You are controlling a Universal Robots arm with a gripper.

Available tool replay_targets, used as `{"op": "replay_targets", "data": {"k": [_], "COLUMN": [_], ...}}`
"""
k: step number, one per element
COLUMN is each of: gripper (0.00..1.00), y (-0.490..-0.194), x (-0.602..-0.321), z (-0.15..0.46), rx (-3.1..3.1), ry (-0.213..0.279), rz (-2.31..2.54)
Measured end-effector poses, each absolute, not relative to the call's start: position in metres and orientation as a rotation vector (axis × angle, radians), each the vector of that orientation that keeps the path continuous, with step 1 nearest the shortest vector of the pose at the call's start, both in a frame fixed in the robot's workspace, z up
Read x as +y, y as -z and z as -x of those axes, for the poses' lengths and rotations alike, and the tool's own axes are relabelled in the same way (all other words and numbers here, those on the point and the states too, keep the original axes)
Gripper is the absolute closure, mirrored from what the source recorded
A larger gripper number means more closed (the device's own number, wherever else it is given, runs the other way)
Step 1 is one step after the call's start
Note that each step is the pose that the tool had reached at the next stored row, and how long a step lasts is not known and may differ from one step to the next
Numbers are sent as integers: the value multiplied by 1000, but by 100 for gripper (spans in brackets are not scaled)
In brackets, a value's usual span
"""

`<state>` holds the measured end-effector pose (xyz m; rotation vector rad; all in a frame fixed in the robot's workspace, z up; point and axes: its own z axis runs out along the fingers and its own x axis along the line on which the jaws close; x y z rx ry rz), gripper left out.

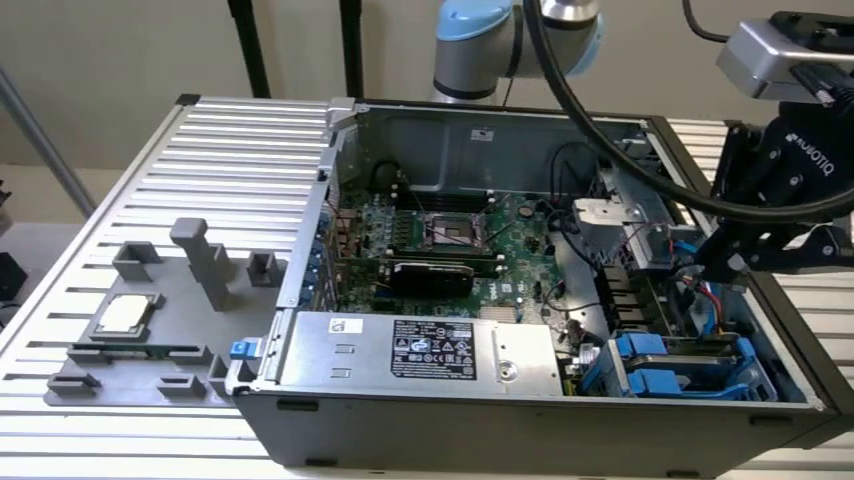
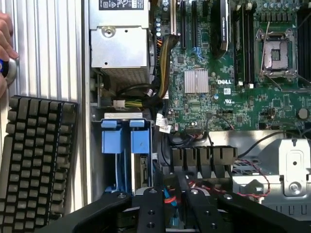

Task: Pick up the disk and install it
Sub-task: 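Insert the second disk wire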

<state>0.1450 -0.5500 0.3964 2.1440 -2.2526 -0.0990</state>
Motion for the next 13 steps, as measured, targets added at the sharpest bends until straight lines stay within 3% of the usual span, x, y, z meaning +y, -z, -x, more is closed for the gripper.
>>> {"op": "replay_targets", "data": {"k": [13], "gripper": [0], "y": [-393], "x": [-546], "z": [-168], "rx": [-2236], "ry": [57], "rz": [-2125]}}
